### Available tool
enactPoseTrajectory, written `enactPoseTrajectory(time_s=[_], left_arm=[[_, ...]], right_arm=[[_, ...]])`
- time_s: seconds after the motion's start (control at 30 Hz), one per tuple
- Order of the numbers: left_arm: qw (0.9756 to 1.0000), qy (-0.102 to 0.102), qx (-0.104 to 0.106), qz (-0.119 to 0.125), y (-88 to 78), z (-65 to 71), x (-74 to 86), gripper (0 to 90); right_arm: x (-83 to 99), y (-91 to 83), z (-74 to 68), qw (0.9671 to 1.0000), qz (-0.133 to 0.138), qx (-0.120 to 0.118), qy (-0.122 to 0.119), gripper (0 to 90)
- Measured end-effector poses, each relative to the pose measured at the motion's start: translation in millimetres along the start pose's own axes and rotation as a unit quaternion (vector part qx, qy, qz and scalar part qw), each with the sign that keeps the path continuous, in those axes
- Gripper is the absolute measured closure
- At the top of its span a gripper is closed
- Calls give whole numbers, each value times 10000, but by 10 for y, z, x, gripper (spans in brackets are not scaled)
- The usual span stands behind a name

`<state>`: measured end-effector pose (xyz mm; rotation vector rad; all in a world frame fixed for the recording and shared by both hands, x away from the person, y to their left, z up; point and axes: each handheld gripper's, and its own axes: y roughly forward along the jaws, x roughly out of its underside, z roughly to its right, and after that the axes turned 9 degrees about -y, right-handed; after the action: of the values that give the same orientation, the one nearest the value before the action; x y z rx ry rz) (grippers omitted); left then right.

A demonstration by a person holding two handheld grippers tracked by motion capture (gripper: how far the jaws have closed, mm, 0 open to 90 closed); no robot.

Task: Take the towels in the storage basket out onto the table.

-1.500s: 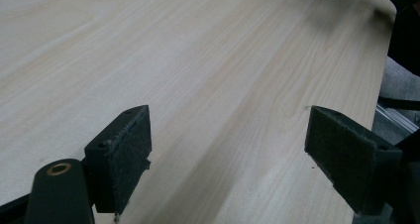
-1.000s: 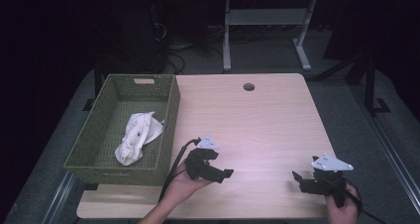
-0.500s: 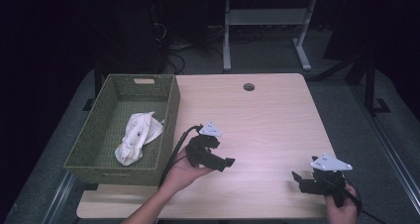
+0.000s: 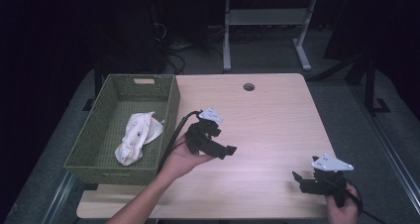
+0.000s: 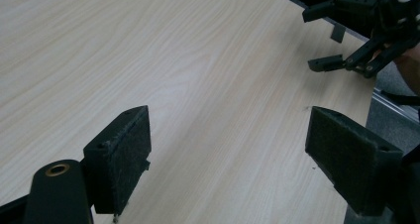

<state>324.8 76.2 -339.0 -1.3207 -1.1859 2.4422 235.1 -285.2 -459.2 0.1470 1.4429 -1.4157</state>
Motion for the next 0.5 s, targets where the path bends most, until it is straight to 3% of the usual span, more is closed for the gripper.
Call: enactPoseTrajectory(time_s=[0.27,0.33,0.4,0.5], left_arm=[[9999,-133,40,-43,-204,-108,-158,173],[9999,-123,-42,-88,-272,-147,-184,174],[9993,-243,-228,-173,-316,-187,-196,180],[9985,-469,-180,-217,-387,-279,-189,181]], right_arm=[[-3,1,0,10000,-4,-4,-6,139],[-1,0,1,10000,-7,-4,-6,139],[-2,2,2,10000,3,-3,3,139],[-6,4,0,10000,-9,-4,-11,139]])
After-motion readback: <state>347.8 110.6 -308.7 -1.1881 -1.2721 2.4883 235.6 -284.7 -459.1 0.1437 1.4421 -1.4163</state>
